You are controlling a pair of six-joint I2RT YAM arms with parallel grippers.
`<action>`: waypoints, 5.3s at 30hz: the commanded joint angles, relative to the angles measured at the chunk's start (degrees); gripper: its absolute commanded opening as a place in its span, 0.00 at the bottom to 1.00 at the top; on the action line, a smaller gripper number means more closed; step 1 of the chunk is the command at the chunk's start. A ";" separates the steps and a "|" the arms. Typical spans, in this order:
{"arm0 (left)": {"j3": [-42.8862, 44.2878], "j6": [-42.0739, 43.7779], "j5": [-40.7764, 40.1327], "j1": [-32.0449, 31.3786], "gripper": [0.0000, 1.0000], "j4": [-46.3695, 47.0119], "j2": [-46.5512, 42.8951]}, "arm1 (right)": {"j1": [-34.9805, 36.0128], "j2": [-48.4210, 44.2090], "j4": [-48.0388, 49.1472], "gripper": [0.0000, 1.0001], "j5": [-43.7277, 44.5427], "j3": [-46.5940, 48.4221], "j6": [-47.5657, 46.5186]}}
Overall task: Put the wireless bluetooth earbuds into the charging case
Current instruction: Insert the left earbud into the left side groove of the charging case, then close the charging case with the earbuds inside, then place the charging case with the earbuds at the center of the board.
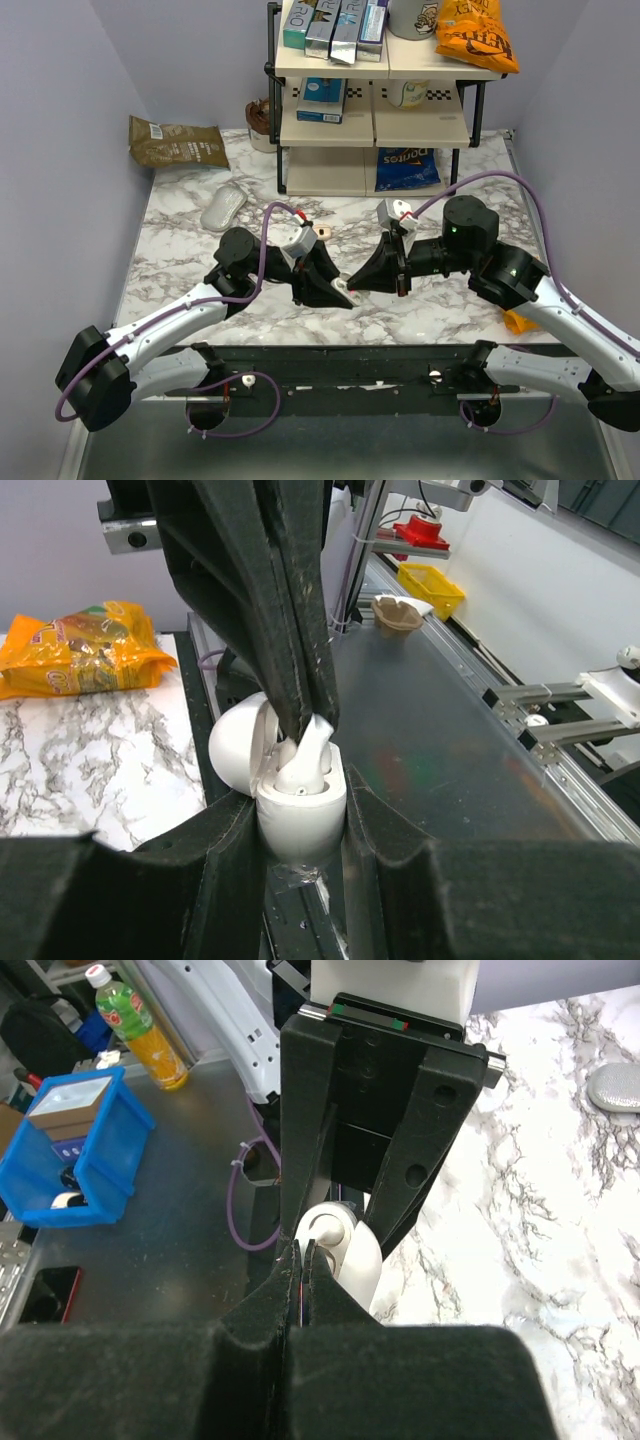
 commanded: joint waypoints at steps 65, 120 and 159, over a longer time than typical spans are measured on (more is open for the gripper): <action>1.53 13.40 -21.60 -0.53 0.00 -8.97 -4.55 | 1.16 4.41 -9.58 0.22 21.52 7.67 6.96; -1.99 14.54 -23.18 -1.23 0.00 -5.55 -7.45 | 2.83 2.30 -11.86 0.22 38.23 10.57 8.63; 15.40 -3.21 -47.61 1.14 0.00 -25.85 32.60 | 2.74 -5.86 -4.57 0.43 60.80 -10.94 19.44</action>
